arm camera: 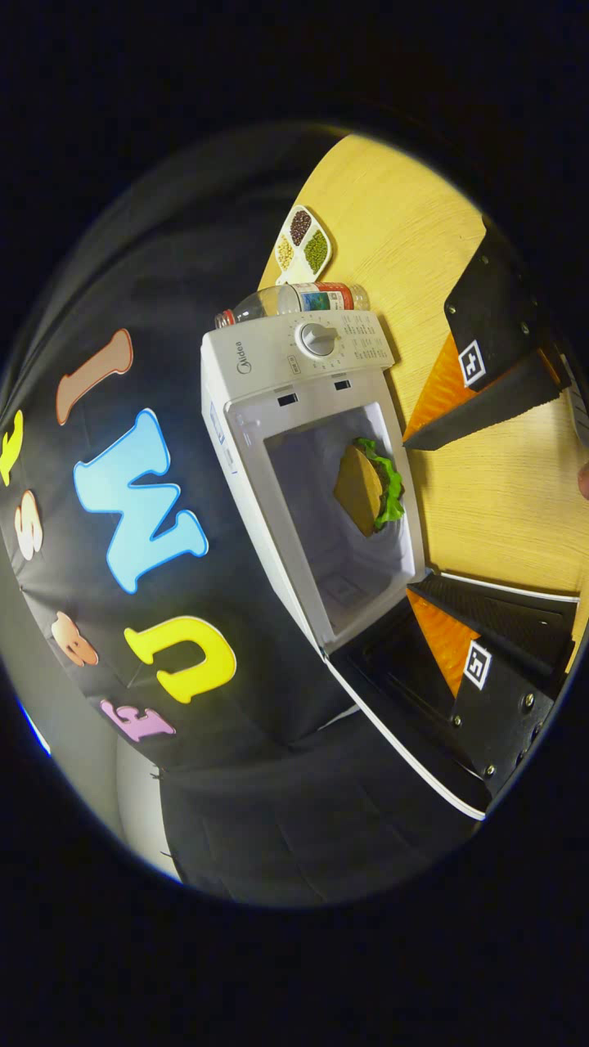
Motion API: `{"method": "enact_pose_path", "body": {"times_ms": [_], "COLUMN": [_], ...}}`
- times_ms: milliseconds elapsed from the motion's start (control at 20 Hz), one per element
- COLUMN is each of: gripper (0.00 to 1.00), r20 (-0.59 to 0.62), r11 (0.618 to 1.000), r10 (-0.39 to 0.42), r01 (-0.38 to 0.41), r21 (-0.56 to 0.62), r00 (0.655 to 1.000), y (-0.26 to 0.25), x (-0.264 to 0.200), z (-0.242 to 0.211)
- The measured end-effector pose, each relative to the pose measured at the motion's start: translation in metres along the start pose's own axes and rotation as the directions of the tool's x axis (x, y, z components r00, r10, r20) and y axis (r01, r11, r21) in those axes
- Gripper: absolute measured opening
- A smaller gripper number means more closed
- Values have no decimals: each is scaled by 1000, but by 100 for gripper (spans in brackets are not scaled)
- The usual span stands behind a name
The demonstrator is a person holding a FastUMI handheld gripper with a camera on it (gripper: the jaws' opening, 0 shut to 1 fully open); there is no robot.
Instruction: Open the microwave, put the food inside, and close the microwave door.
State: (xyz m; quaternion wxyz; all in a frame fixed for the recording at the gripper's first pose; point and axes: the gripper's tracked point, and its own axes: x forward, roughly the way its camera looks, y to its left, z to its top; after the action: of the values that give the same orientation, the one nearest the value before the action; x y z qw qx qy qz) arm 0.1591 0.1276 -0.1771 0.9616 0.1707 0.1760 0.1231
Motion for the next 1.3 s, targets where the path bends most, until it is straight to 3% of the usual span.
{"method": "enact_pose_path", "body": {"times_ms": [550, 800, 1000, 1150, 1300], "gripper": [97, 97, 96, 94, 92], "r20": [75, 53, -27, -122, -188], "r11": [963, 893, 824, 790, 780], "r10": [254, 414, 516, 546, 547], "r01": [-245, -394, -505, -558, -579], "r21": [-111, -218, -256, -256, -239], "r00": [964, 909, 856, 829, 815], "y": [131, 210, 265, 284, 290], "x": [-99, -132, -149, -144, -134], "z": [15, 1, -36, -73, -99]}}
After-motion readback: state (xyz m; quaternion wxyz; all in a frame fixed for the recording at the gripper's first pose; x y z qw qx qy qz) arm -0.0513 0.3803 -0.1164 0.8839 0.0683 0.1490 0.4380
